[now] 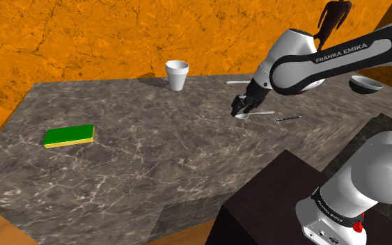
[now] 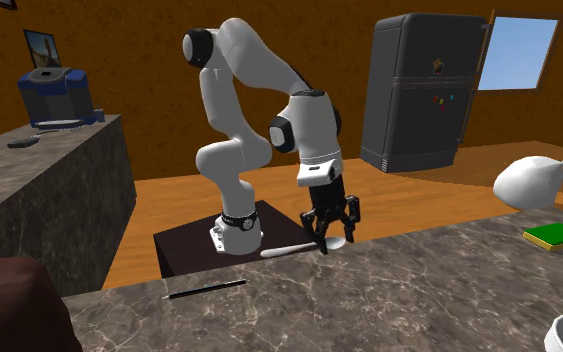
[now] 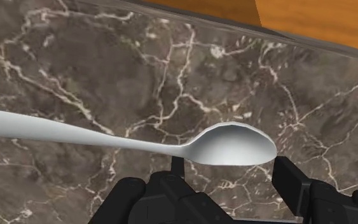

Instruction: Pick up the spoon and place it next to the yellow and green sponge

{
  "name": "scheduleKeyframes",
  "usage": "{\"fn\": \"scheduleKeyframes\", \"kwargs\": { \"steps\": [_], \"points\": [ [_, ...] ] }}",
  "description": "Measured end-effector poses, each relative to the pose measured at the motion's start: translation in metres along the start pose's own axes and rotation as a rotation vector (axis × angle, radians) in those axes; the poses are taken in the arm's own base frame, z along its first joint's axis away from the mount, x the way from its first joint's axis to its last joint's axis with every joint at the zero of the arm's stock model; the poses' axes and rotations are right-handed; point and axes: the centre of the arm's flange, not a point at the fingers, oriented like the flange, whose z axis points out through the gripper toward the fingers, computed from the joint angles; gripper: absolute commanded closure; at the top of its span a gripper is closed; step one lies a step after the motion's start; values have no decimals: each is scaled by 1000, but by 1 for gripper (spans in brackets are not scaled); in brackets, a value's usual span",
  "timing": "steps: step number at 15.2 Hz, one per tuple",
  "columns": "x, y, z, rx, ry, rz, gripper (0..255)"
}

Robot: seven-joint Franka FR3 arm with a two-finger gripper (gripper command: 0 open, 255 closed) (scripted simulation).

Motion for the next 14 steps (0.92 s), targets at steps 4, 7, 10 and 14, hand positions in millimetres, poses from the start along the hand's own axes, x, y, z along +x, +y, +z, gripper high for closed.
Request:
{"fn": "scheduleKeyframes", "kwargs": {
  "steps": [4,7,10,14],
  "points": [
    [6,-3,-19,0,0,0,255],
    [9,-5,-36,0,0,0,255],
    [13,-22,-37,0,0,-1,255],
    [18,-68,-33,-2,0,-1,255]
  ]
}}
